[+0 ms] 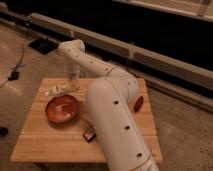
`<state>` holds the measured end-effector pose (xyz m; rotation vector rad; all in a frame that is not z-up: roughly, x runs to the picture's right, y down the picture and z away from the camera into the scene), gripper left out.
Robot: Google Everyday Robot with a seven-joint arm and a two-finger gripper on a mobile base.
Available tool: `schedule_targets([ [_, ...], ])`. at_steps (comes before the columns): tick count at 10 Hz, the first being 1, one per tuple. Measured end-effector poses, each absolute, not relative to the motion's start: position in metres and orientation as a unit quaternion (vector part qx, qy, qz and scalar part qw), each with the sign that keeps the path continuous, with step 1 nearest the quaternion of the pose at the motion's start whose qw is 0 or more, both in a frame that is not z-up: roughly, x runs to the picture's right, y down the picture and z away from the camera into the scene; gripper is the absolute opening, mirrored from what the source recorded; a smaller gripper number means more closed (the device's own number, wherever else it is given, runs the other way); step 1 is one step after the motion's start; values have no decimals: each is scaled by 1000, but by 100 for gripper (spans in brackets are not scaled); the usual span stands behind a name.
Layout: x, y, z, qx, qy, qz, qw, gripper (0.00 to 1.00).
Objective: Place the bottle in the ceramic bowl
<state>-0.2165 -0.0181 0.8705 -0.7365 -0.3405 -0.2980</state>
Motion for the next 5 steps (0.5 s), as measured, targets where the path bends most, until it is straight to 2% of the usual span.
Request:
schedule_targets([
  [2, -223, -11, 860, -362, -169, -158, 903, 0],
  [5, -223, 3, 850, -377, -170, -178, 893, 1],
])
